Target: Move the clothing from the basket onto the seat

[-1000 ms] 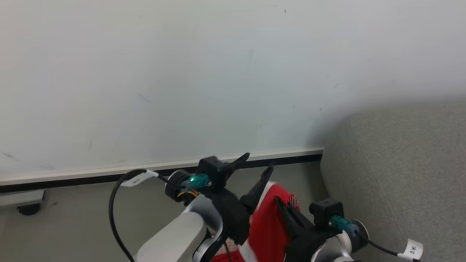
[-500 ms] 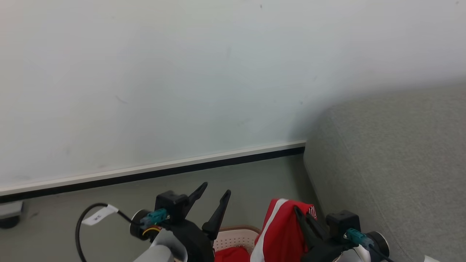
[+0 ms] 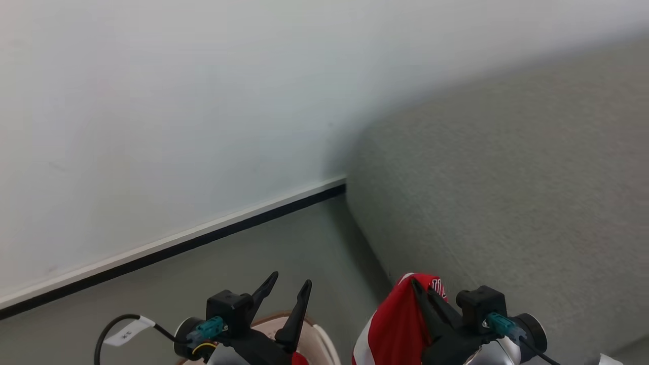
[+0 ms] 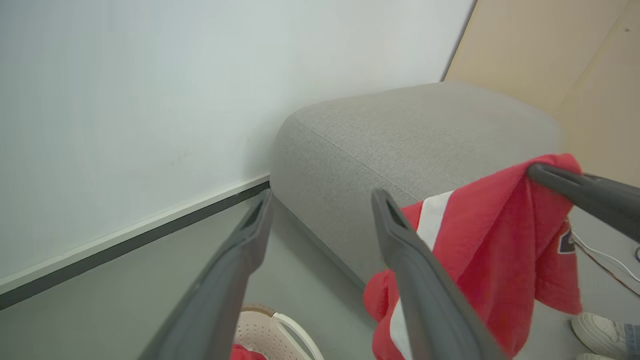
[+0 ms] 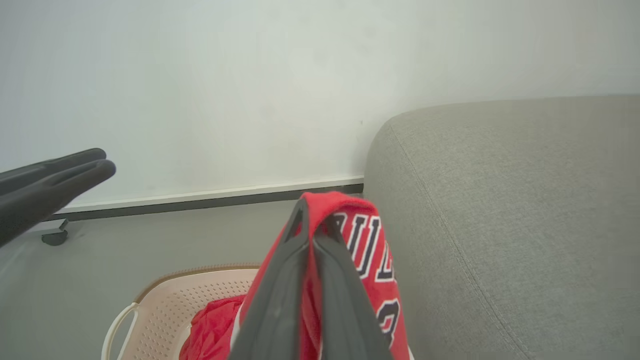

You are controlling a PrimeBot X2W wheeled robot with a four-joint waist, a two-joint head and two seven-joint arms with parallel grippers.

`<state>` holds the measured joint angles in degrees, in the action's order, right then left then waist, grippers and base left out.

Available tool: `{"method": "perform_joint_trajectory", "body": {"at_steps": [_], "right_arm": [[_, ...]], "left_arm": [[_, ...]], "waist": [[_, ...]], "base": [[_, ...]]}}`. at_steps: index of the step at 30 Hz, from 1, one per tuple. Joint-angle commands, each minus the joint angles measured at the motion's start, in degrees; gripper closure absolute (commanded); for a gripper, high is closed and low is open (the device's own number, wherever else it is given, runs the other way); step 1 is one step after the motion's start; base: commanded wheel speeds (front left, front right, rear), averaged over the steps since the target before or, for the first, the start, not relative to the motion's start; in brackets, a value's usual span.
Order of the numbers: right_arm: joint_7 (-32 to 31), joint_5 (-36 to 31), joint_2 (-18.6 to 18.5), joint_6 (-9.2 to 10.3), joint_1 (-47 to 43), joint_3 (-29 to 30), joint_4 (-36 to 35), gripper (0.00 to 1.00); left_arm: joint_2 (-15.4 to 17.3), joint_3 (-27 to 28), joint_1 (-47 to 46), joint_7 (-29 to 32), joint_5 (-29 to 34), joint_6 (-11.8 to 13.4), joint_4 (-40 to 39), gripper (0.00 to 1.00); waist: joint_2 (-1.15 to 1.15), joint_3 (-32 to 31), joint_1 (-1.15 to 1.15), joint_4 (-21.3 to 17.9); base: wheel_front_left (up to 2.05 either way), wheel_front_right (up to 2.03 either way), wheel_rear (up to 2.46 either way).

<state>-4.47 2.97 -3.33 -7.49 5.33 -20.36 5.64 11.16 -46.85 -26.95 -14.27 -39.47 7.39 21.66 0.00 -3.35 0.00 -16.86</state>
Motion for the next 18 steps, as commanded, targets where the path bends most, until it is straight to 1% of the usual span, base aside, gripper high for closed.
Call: {"method": "perform_joint_trajectory", "body": {"at_steps": [1, 2, 3, 6, 12, 18], "right_arm": [[0.18, 0.09, -0.23, 0.00, -0.07, 0.05, -0.38, 1.00], [0.20, 0.13, -0.23, 0.00, -0.09, 0.18, -0.45, 1.00], [0.25, 0.21, -0.17, 0.00, -0.01, 0.19, -0.57, 1.00], [0.35, 0.33, -0.14, 0.00, 0.33, 0.09, -0.75, 1.00], [1.13, -0.56, -0.01, 0.00, 0.20, 2.62, -1.69, 1.00], [1.43, -1.06, 0.24, -0.01, -0.44, 3.66, -2.03, 1.00]], "left_arm": [[0.33, -0.04, 0.70, -0.39, 0.51, 0.18, -0.23, 0.00], [0.42, -0.26, 0.73, -0.38, 0.90, 0.31, -0.29, 0.00], [0.31, -0.45, 0.96, -0.41, 1.07, 0.51, -0.60, 0.00], [0.39, -0.76, 1.04, -0.26, 1.39, 0.78, -0.86, 0.00], [-0.01, -1.89, -1.40, 0.33, 1.98, -0.65, -0.23, 0.00], [-0.42, -2.47, -2.68, -0.04, 2.56, -1.13, 1.03, 0.00]], "waist": [[0.00, 2.19, 0.00, -6.51], [0.00, 2.45, 0.00, -7.56], [0.00, 2.98, 0.00, -9.61], [0.00, 3.98, 0.00, -12.26], [0.00, 6.00, 0.00, -13.42], [0.00, 6.49, 0.00, -13.61]], "base": [[0.00, 0.00, 0.00], [0.00, 0.00, 0.00], [0.00, 0.00, 0.00], [0.00, 0.00, 0.00], [0.00, 0.00, 0.00], [0.00, 0.00, 0.00]]}}
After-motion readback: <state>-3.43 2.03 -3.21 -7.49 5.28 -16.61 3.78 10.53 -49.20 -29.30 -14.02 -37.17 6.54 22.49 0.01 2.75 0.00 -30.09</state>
